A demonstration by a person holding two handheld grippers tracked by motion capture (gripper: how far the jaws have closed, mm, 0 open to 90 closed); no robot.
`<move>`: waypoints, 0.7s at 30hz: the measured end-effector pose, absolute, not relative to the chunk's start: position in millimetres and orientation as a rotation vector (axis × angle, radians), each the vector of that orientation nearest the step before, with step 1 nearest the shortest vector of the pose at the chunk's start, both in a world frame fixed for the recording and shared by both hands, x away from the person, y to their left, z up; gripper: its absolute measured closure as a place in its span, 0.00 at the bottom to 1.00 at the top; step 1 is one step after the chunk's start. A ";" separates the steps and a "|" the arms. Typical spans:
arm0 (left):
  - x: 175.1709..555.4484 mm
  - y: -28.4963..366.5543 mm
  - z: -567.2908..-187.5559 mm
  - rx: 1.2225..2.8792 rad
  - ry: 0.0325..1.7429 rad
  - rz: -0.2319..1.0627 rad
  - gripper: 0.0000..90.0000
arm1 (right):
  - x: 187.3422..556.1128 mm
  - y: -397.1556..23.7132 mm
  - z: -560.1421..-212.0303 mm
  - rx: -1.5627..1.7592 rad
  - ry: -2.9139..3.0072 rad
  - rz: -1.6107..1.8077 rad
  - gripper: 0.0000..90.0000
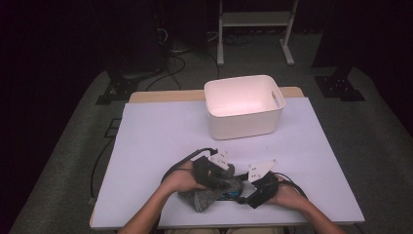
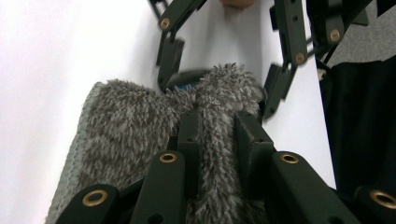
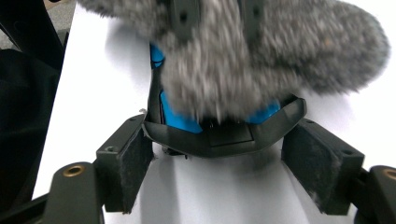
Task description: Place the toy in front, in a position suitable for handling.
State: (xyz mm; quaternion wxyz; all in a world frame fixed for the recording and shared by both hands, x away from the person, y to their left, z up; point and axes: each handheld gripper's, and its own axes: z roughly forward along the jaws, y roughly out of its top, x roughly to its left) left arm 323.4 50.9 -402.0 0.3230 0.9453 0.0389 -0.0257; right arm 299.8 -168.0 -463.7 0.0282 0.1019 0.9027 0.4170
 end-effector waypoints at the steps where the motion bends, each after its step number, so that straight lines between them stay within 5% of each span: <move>1: 323.6 54.9 -401.4 2.481 0.109 -0.066 0.82 | 299.9 -167.8 -463.9 0.315 2.788 1.287 0.27; 11: 322.9 107.9 -405.0 2.489 0.243 -0.015 0.82 | 299.4 -166.1 -464.3 0.311 2.795 1.255 0.28; 21: 320.6 121.1 -413.8 2.443 0.278 -0.052 0.82 | 300.8 -165.4 -462.5 0.332 2.817 1.243 0.27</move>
